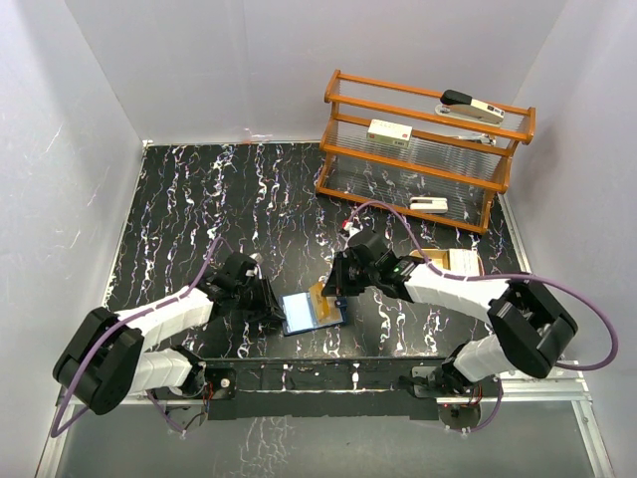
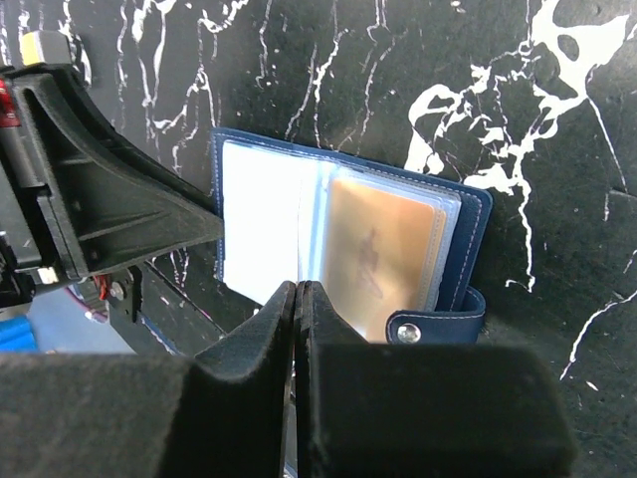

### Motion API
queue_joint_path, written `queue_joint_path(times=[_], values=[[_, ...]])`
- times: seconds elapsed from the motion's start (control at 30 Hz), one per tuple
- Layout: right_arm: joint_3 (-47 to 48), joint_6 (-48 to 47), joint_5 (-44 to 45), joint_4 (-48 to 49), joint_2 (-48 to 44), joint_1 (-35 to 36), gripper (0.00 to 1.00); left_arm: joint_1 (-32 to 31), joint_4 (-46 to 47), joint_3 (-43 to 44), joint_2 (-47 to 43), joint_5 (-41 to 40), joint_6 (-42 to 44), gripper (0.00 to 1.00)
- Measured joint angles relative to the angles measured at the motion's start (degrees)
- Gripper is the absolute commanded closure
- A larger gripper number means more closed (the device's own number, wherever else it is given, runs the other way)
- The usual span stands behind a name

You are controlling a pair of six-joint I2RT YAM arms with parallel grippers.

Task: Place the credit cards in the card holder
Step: Insert the credit card into the card holder.

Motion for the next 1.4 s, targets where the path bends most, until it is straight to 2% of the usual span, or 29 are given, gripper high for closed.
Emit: queue_joint_path(times=[0.23, 0.87, 1.4], values=[[-0.55, -0.26, -0.72, 2.01, 2.56, 0.0, 1.0, 0.0, 0.42, -0.2, 0.76, 0.04, 0.02, 1.0], [-1.46, -1.31, -1.38, 5.53, 8.33, -0.15, 0.97, 0.0, -0.07, -0.2, 0.76, -0.66, 0.79, 1.0], [-2.19, -0.5, -1.51, 8.17, 9.27, -0.15, 0.97, 0.04, 0.35, -0.17, 1.09, -0.61, 0.9, 1.0]])
